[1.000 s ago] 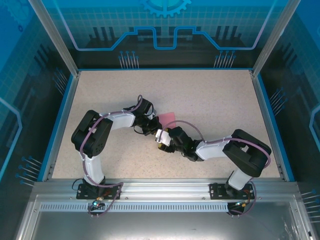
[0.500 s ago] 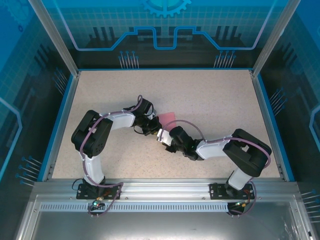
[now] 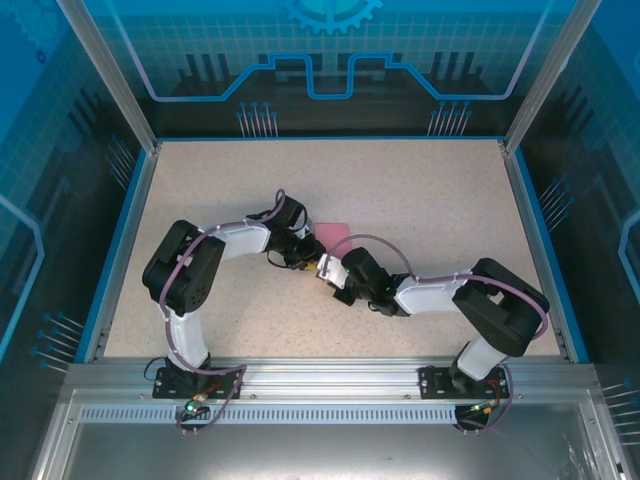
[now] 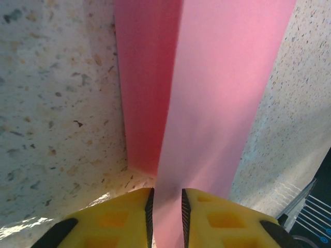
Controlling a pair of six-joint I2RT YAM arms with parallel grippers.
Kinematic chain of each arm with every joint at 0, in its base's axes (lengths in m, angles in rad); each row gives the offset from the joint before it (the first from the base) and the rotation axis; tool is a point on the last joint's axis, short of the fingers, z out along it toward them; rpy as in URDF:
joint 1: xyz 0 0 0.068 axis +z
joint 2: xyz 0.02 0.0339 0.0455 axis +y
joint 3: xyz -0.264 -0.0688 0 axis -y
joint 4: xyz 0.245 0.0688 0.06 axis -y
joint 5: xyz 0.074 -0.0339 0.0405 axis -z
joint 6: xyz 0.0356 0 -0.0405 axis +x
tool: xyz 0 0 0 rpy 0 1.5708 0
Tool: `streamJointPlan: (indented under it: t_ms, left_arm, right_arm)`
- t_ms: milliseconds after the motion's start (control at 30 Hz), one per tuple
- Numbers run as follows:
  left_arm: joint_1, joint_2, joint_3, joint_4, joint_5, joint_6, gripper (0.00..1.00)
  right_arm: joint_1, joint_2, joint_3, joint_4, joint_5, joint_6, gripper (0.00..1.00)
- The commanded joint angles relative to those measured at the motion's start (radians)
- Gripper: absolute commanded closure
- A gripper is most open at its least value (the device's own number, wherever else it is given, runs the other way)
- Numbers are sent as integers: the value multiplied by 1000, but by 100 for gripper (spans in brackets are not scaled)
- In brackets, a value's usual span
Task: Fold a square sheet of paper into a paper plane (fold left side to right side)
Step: Third fold the triangle at the center of the table.
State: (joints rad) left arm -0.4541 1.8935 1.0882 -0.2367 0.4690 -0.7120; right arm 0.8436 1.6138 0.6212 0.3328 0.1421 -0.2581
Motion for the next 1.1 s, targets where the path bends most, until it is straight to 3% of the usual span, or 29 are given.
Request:
streamJointPlan:
  t_ms: [0,167,333,500,700,1067]
  left_arm:
    - [9,-63,34,-84,-33,48,73]
    - [33,-120,38,-160,-78,90,66]
    - [44,-122,113,-256,-136,145,70]
    - [36,-26,238,-231,-48,154,81]
    - [-5,138,411,-262,-8,176,83]
    - [-11,327,512,-295,-18,195,84]
  right_arm:
    - [-23,-10,30,-51,-53,37,100]
    - [-37,4,45,-57,-87,63,100]
    - [-53,9,60,-103,-131,98,100]
    - [-73,9,59,-107,-161,130,100]
    - [-82,21,68,-115,-195,155,100]
    - [-100,47,91,-140,-273,211,100]
